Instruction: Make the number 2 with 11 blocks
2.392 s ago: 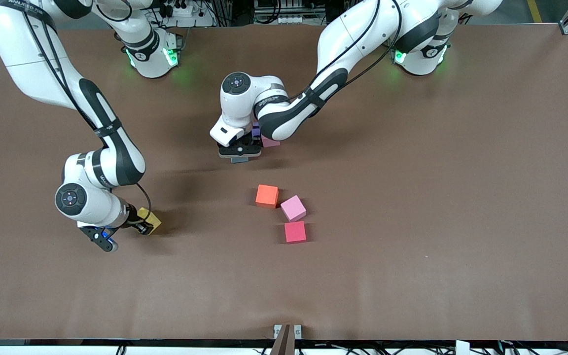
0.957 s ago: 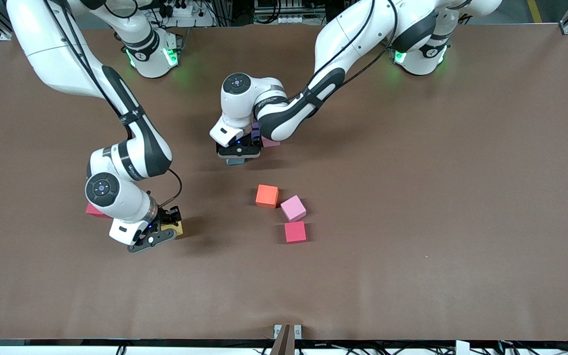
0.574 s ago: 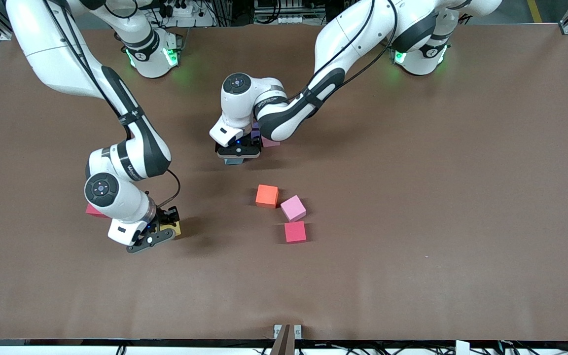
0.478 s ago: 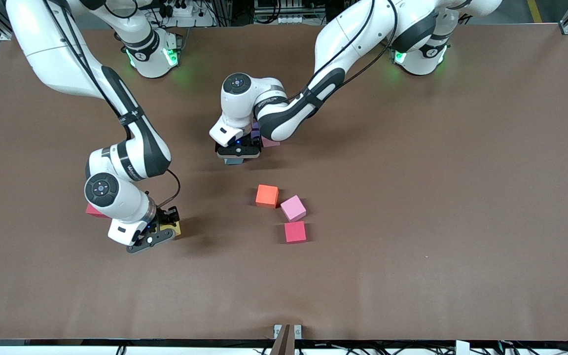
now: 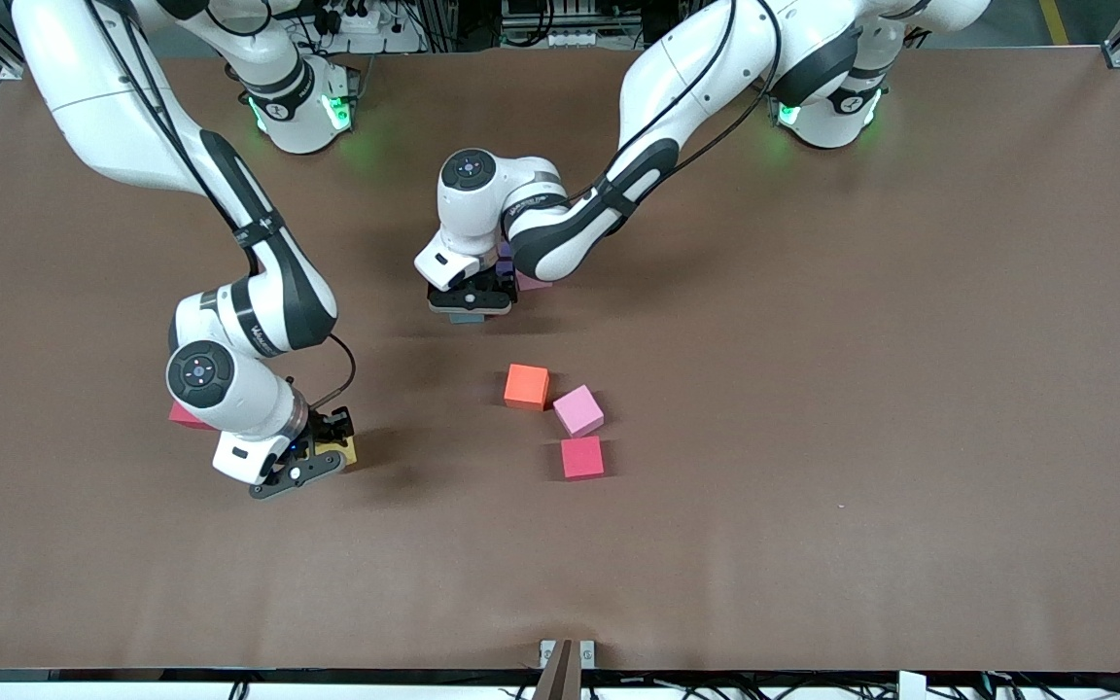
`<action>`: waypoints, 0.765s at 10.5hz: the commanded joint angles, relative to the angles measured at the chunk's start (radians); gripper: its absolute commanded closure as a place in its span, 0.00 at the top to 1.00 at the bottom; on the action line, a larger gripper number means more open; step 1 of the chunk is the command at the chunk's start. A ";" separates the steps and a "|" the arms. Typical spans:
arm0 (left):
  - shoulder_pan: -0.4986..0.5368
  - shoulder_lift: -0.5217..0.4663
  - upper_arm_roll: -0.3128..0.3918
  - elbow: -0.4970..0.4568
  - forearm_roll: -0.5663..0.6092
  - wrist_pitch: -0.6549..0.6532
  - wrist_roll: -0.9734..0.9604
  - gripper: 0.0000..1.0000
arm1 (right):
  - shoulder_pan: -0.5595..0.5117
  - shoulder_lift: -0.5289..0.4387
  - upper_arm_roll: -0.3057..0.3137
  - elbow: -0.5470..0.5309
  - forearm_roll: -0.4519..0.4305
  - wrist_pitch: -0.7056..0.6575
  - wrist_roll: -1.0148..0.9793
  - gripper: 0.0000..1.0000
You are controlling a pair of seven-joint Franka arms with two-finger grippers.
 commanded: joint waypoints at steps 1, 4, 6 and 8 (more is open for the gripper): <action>-0.018 -0.002 0.015 0.008 -0.017 -0.004 0.034 1.00 | -0.003 -0.003 0.003 0.005 -0.020 -0.008 0.000 0.00; -0.027 0.000 0.015 0.008 -0.017 -0.004 0.049 1.00 | -0.003 -0.003 0.003 0.005 -0.020 -0.008 0.000 0.00; -0.029 0.000 0.015 0.008 -0.021 -0.004 0.048 1.00 | -0.003 -0.003 0.001 0.005 -0.020 -0.010 0.000 0.00; -0.029 -0.006 0.014 0.008 -0.023 -0.004 0.048 1.00 | -0.003 -0.004 0.001 0.006 -0.020 -0.013 -0.003 0.00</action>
